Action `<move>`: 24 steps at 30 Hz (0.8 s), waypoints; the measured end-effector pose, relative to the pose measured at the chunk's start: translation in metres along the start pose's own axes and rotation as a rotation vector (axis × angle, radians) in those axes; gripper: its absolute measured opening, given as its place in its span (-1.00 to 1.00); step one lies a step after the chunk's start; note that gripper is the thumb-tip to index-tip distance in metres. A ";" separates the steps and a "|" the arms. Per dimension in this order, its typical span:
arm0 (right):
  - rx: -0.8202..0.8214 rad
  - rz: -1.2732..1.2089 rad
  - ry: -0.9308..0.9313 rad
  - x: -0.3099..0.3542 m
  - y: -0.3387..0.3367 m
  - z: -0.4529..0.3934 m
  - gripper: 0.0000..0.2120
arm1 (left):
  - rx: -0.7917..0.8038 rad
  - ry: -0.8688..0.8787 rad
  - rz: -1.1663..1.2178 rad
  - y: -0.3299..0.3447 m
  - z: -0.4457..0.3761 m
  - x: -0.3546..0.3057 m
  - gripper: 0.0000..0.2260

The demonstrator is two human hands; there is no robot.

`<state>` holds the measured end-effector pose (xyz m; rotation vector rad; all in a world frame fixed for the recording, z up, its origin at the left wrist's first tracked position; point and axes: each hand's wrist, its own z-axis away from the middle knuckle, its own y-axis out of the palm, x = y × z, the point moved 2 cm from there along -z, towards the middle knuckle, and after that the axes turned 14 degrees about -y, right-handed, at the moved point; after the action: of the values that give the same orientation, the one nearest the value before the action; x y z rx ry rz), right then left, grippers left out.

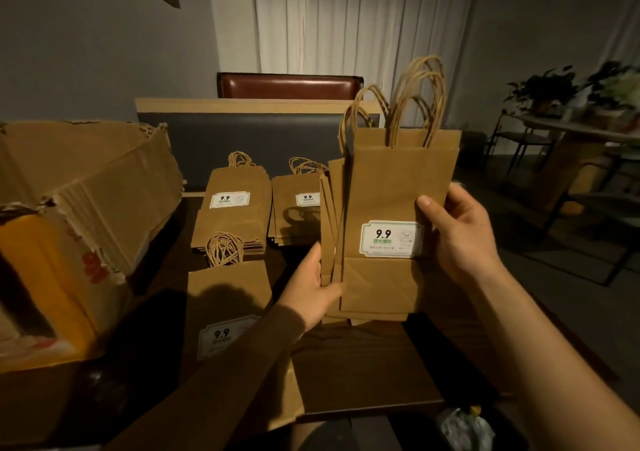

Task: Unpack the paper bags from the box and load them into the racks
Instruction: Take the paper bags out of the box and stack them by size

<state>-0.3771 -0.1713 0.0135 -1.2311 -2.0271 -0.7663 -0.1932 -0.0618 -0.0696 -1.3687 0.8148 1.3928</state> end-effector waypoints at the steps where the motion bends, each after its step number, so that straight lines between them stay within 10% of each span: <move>1: -0.016 -0.014 -0.001 0.001 -0.002 -0.001 -0.75 | 0.012 0.001 -0.025 -0.001 0.001 0.001 -0.22; 14: -0.133 -0.205 0.187 -0.021 -0.009 0.010 -0.74 | 0.019 0.020 0.186 0.004 -0.002 -0.007 -0.61; 19: -0.062 -0.119 0.114 -0.014 0.006 0.013 -0.80 | -0.025 0.054 0.322 0.011 0.001 -0.020 -0.24; 24: -0.069 -0.087 0.093 -0.010 -0.001 0.014 -0.80 | -0.100 0.110 0.380 0.007 -0.005 -0.015 -0.81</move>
<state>-0.3776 -0.1673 -0.0031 -1.1295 -2.0036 -0.9246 -0.1995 -0.0717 -0.0566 -1.4271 1.1358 1.6778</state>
